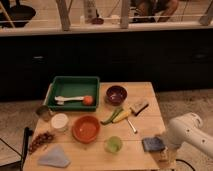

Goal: Wipe red bowl with sponge

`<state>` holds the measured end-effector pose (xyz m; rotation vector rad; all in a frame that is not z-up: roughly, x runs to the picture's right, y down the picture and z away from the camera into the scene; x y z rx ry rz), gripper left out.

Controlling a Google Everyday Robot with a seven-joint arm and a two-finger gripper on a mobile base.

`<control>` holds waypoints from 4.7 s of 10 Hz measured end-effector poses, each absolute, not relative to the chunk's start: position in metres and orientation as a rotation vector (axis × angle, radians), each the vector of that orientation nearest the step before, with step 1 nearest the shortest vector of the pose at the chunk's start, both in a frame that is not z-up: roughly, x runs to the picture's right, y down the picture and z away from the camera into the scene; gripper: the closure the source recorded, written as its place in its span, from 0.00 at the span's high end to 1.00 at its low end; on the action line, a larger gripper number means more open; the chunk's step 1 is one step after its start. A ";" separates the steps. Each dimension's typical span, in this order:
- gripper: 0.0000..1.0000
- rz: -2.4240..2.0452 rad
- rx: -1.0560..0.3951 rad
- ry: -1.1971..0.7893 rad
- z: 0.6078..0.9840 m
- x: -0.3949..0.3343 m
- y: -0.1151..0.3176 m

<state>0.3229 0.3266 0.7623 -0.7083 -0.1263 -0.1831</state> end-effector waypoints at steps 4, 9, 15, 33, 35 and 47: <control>0.80 -0.178 -0.711 -0.120 0.764 0.324 0.327; 0.79 -0.173 -0.711 -0.115 0.765 0.325 0.326; 0.80 -0.170 -0.712 -0.109 0.765 0.326 0.326; 0.80 -0.138 -0.712 -0.094 0.768 0.329 0.326; 0.80 -0.158 -0.687 -0.102 0.763 0.321 0.320; 0.18 -0.229 -0.677 -0.148 0.767 0.285 0.320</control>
